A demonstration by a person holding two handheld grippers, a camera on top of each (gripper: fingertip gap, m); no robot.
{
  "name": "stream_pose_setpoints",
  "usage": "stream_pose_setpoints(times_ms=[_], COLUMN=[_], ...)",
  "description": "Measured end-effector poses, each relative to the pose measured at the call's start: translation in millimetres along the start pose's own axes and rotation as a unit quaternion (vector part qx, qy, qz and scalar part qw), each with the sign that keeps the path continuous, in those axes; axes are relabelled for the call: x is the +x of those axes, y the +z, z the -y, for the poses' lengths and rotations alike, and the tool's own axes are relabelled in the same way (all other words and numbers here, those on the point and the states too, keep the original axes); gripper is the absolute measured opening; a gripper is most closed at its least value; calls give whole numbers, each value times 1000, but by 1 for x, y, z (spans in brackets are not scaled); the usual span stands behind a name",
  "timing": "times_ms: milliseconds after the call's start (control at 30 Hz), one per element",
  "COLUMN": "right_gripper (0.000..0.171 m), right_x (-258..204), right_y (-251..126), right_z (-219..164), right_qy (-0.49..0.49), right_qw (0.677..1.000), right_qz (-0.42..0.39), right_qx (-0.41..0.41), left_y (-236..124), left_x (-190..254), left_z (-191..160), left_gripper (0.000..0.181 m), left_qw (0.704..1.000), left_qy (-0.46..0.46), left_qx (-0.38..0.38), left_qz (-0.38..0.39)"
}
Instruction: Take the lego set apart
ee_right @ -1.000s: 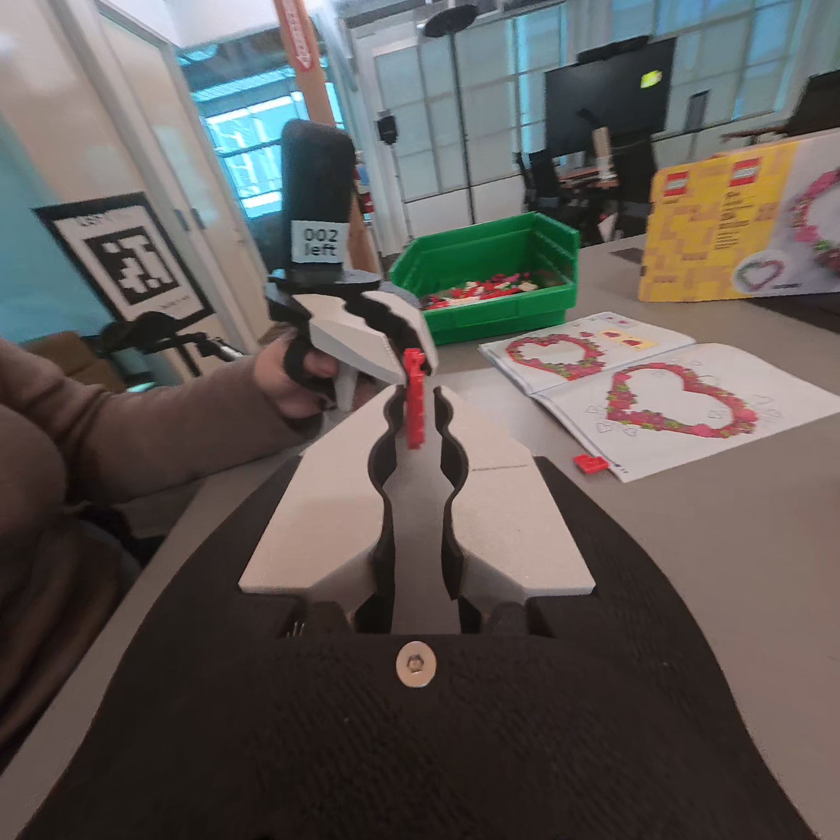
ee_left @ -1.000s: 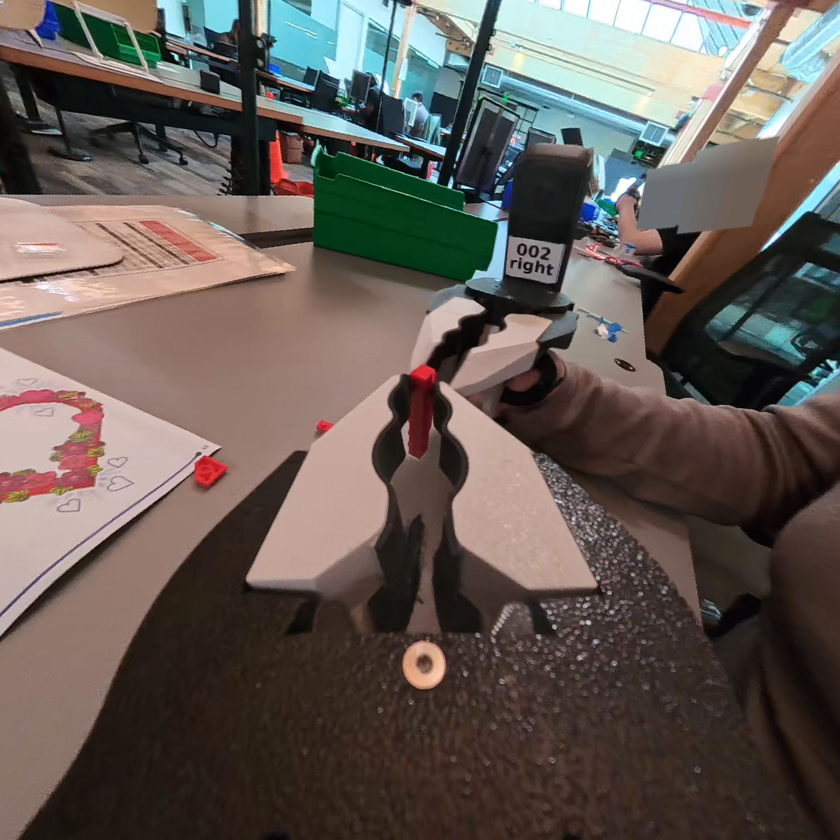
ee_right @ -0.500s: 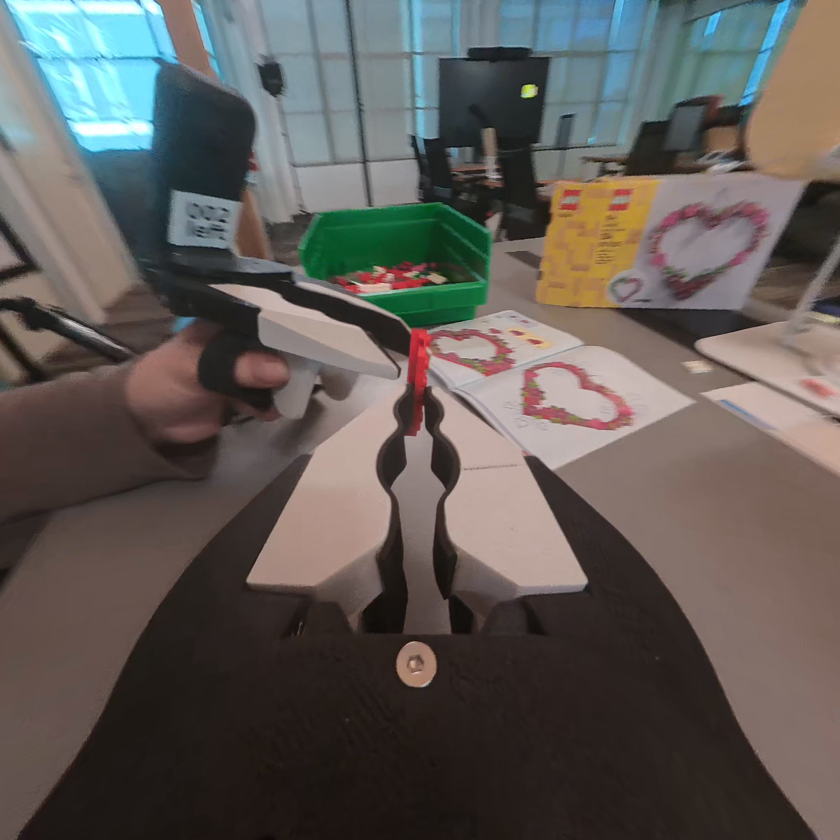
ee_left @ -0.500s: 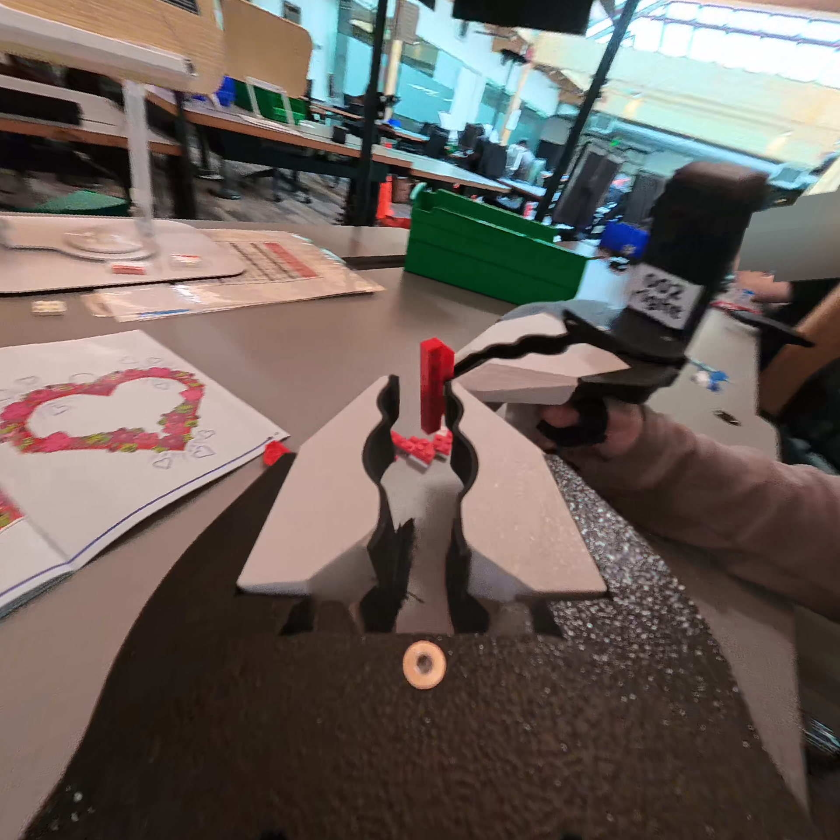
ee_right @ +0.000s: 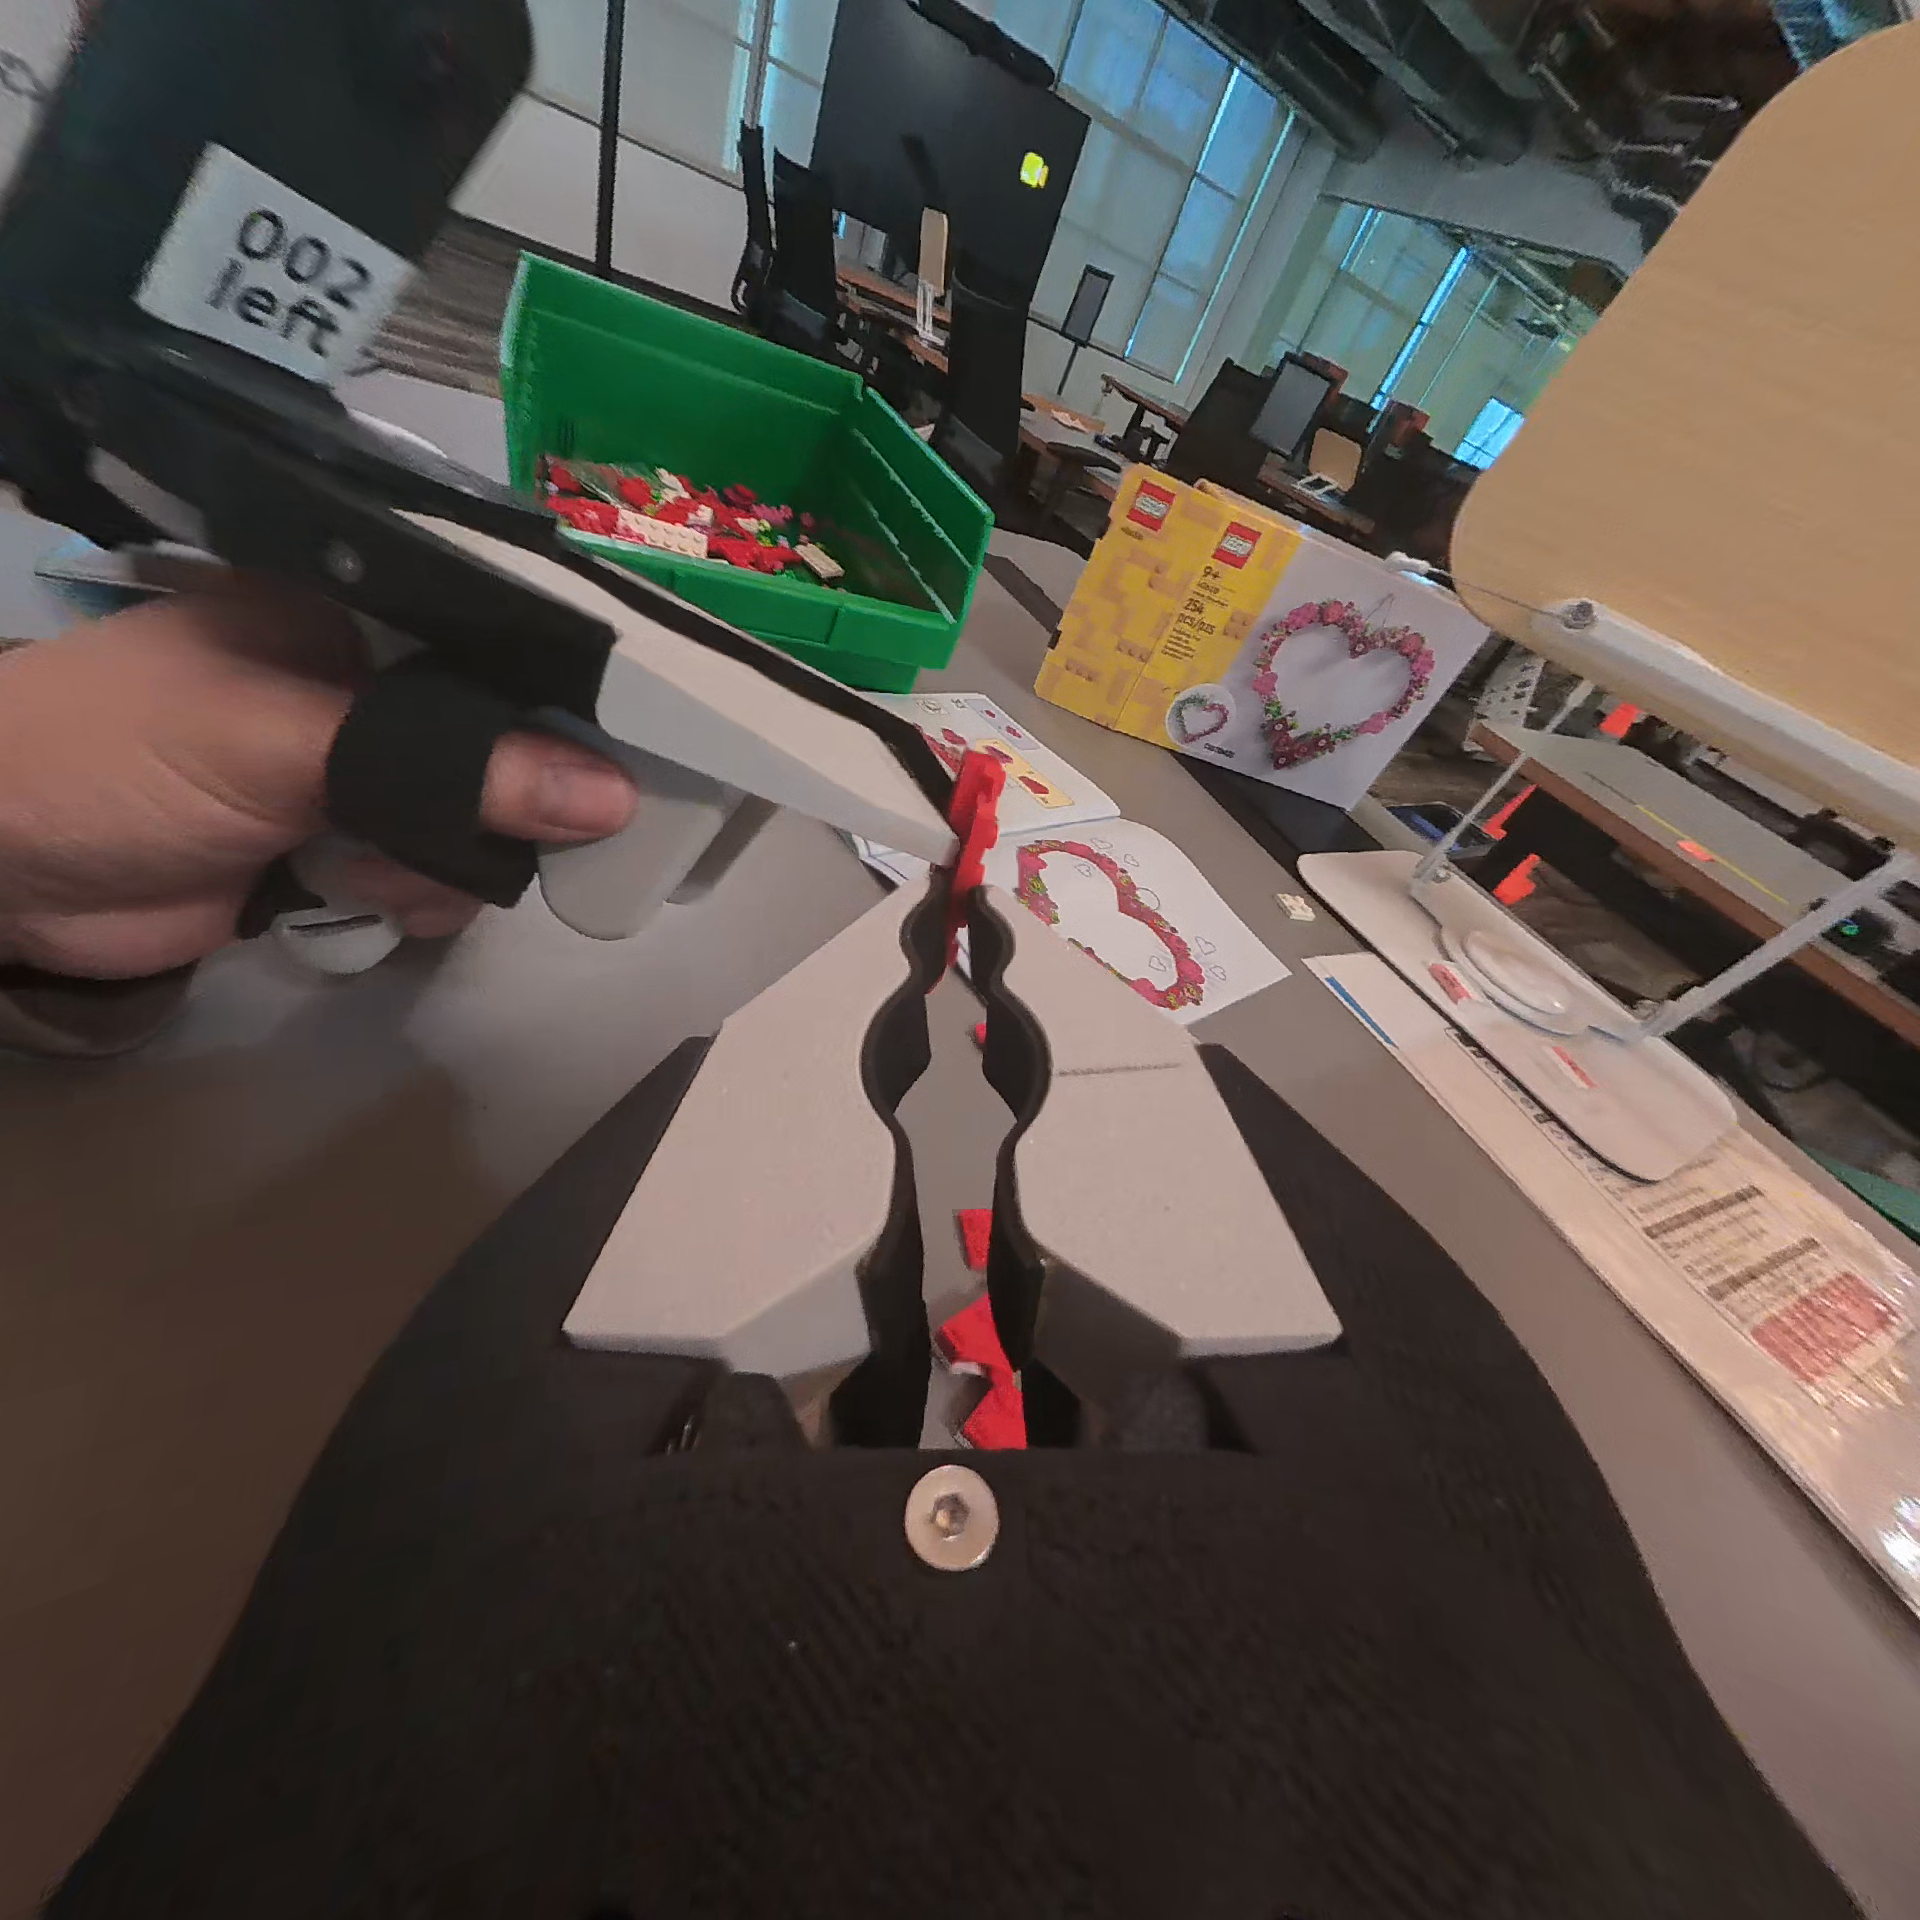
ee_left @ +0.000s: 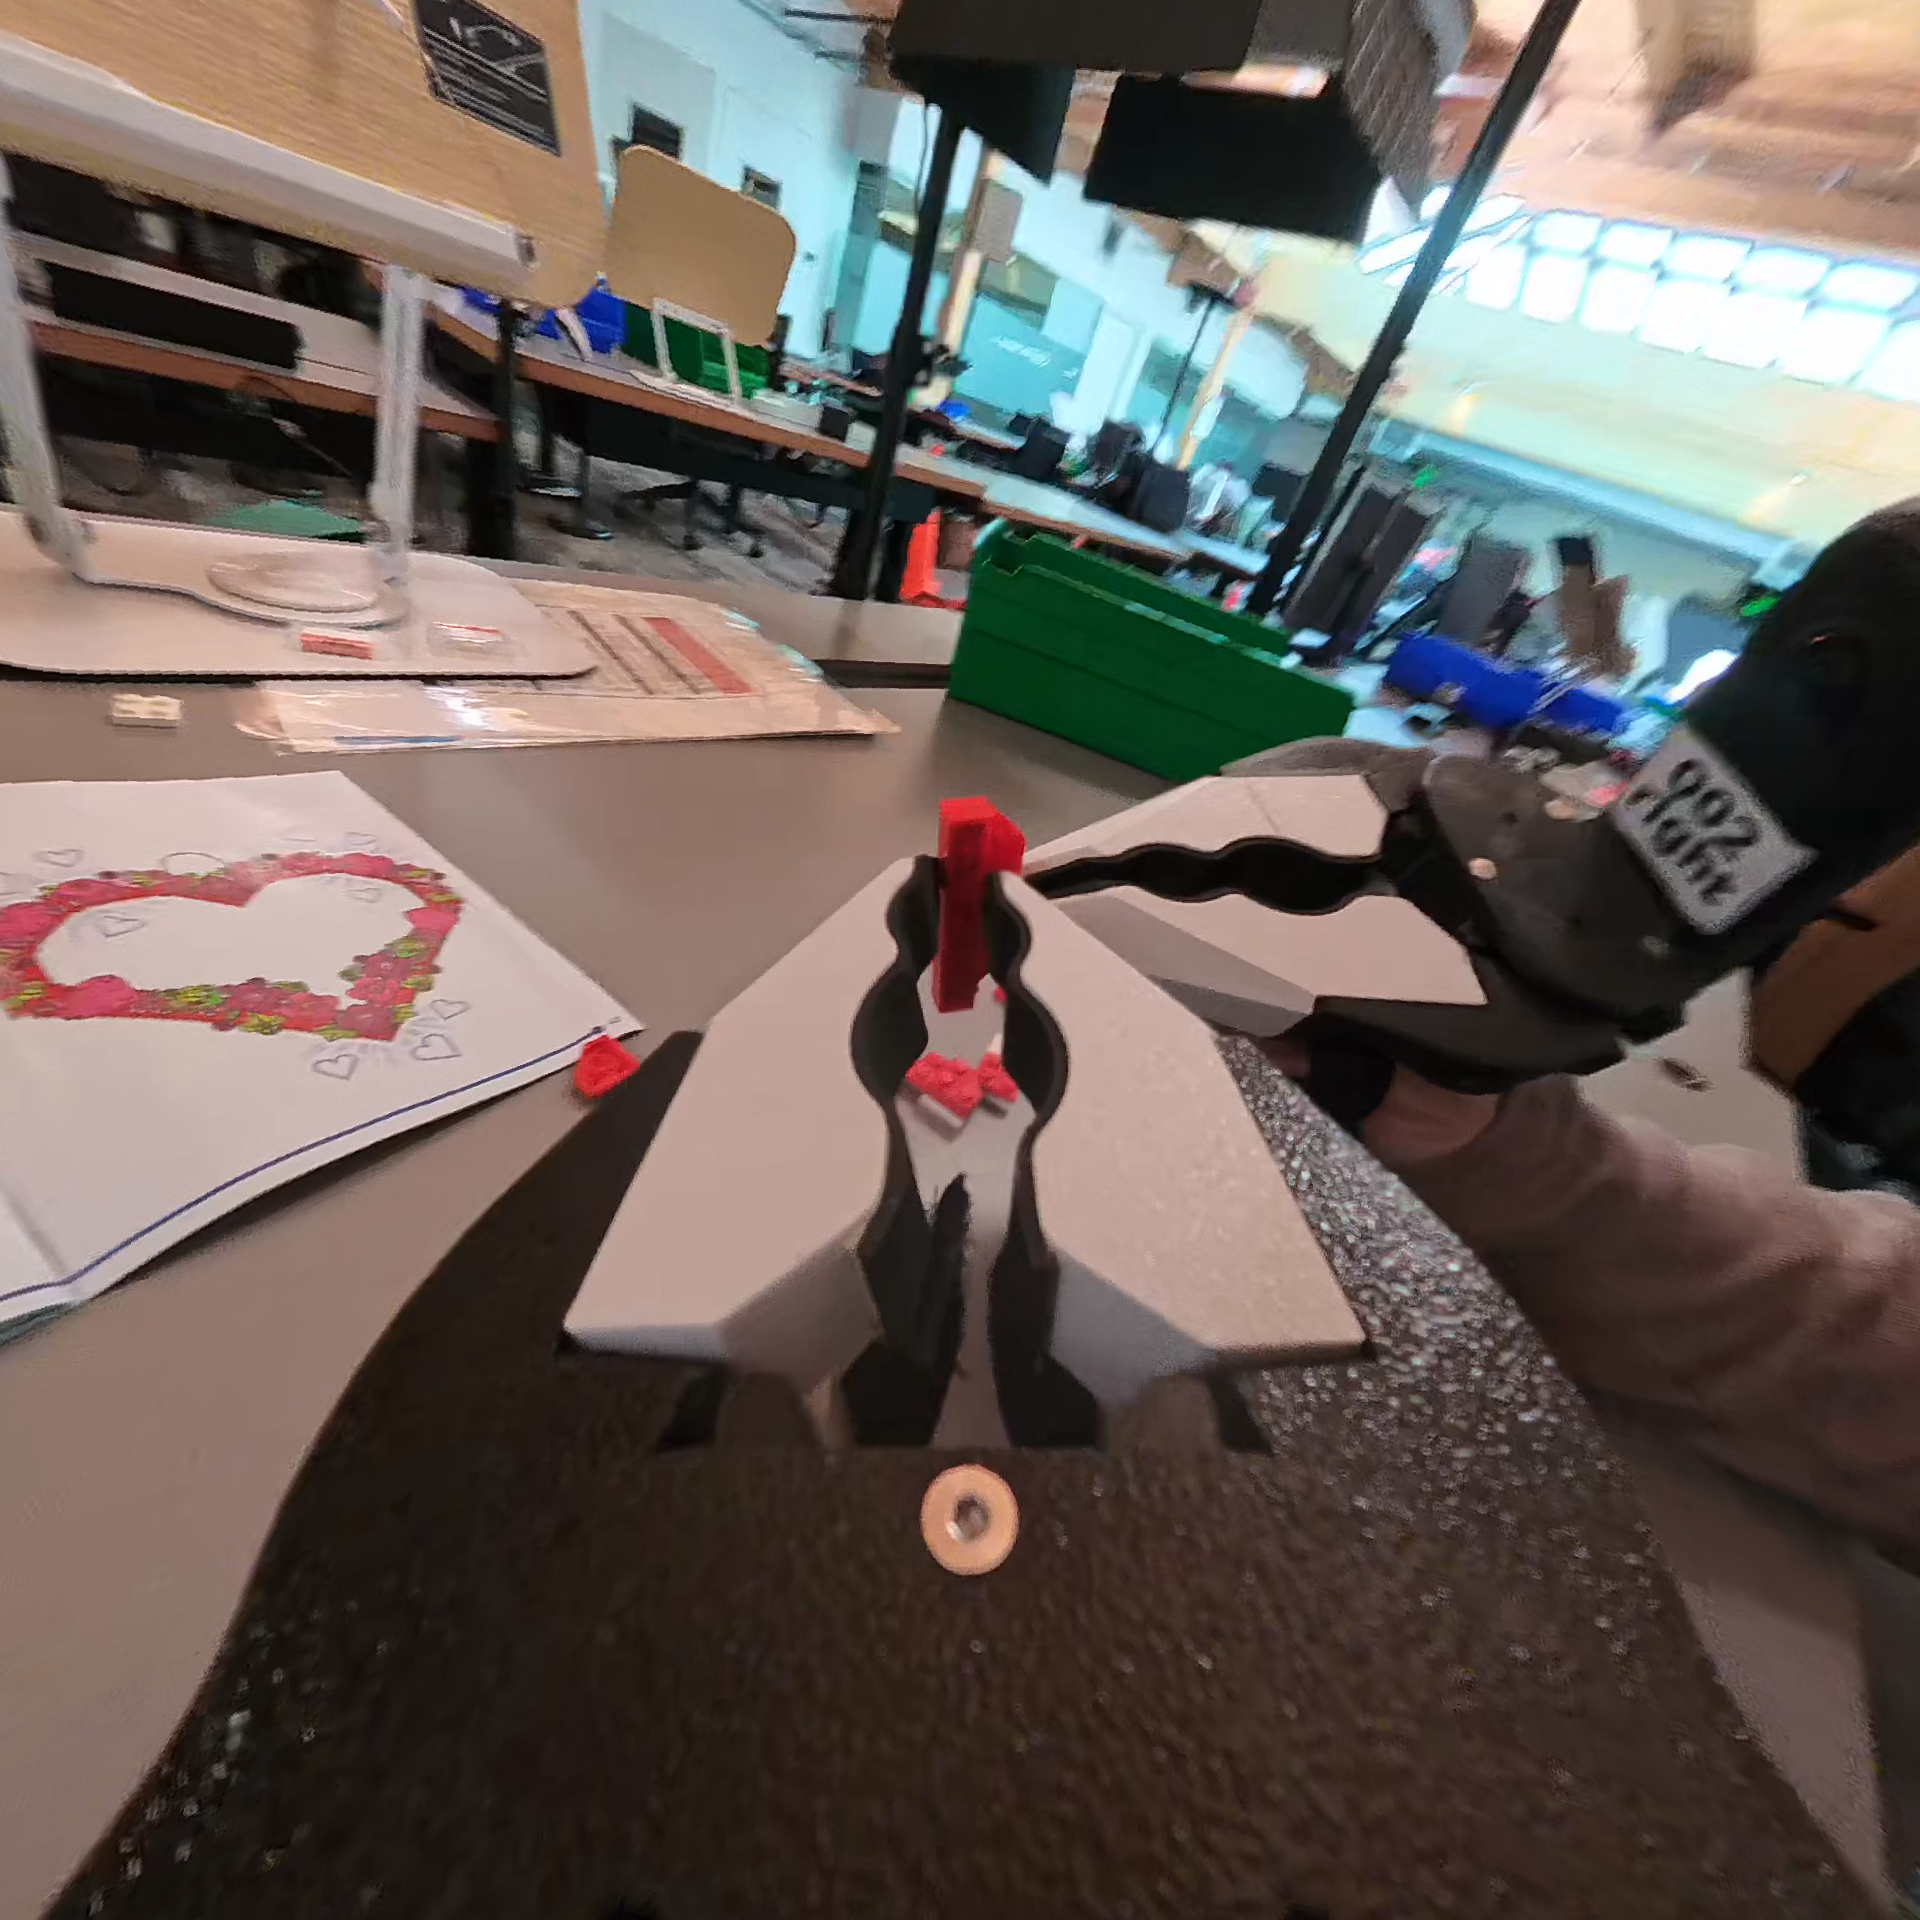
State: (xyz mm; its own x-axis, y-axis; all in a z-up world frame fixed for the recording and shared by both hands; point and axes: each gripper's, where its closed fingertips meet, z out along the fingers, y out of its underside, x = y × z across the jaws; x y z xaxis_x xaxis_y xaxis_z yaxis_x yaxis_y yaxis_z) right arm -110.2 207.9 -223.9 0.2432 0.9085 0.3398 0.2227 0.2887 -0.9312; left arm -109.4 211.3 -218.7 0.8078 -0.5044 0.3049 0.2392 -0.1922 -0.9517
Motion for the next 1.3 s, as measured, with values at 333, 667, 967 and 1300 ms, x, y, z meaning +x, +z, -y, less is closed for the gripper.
stream_pose_setpoints(times_ms=[333,667,967,1300], right_gripper=[2,2,2,24], right_x=[8,65,31,-29], right_y=[9,-19,-3,7], right_z=[-16,-30,-30,-85], right_qy=[7,107,141,-2], right_qw=[995,979,989,969], right_qz=[-84,-171,-20,117], right_qx=[-43,-23,-27,-217], left_y=[7,-10,-12,-14], left_x=[-15,-36,-28,-31], left_z=[-12,-23,-14,-19], left_gripper=[5,5,5,5], left_qw=[998,996,999,999], left_qy=[15,-20,3,-11], left_qx=[-35,-38,-17,-30], left_qz=[54,79,44,27])
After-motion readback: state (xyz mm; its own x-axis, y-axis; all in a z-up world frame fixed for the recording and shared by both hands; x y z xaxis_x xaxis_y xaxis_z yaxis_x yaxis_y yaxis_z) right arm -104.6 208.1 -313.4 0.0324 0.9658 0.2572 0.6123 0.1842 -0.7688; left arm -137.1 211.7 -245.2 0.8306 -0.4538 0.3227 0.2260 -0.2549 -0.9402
